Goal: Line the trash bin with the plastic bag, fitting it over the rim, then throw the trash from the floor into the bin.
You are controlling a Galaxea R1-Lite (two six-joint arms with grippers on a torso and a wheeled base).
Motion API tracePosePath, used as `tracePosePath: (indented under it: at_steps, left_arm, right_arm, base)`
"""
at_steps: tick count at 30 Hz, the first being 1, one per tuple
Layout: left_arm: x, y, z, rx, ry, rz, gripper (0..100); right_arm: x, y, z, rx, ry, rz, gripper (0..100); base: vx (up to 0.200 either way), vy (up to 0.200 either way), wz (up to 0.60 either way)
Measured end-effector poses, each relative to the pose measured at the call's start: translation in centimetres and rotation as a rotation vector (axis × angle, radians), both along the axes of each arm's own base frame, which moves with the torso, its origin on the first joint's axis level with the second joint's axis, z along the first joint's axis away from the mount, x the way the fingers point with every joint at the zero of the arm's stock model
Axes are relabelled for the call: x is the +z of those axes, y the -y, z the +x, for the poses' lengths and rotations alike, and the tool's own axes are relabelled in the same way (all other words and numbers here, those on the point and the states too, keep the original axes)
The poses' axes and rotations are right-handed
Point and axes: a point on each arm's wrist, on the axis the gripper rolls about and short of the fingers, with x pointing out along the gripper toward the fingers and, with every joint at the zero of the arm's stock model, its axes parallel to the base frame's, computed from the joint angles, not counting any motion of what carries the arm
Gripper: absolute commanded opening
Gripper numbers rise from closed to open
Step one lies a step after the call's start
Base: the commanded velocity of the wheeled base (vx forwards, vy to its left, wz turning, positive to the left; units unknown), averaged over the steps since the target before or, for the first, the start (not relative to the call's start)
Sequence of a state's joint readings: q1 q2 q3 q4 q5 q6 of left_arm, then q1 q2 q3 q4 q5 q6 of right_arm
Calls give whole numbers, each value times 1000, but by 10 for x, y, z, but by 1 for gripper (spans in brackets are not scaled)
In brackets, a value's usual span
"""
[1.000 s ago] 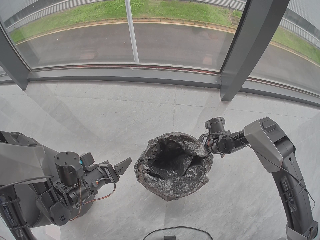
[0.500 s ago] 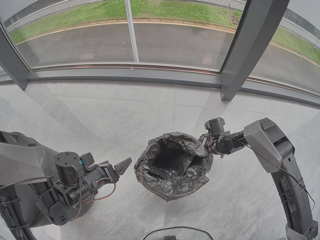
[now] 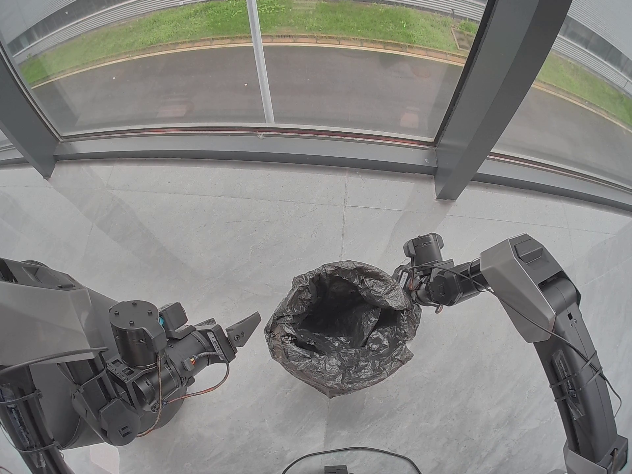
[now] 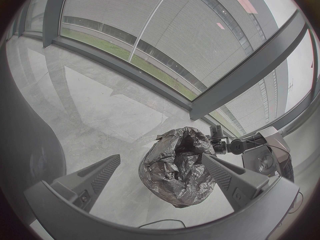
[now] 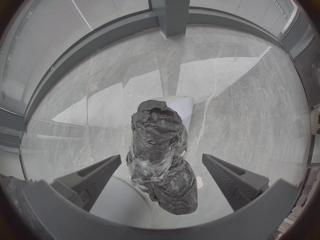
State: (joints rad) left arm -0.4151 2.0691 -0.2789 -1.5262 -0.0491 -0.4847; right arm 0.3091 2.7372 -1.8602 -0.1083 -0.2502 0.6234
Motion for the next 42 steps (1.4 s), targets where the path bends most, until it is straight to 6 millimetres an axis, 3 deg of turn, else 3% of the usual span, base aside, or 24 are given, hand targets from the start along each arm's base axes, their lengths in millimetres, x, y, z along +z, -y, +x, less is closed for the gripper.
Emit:
tracePosePath:
  at_steps: [30,33,42]
  left_arm:
    - [0,0,1,7,2,1,100]
    - [0,0,1,7,3,0,100]
    - [0,0,1,7,3,0,100]
  right_arm:
    - [5,2,0,-11,0,8,0]
    - [17,4,-1,-19,1,17,0]
    - [85,10,-13,-27,61,52,0]
  base:
    - [0,0,0]
    - [0,0,0]
    - [0,0,0]
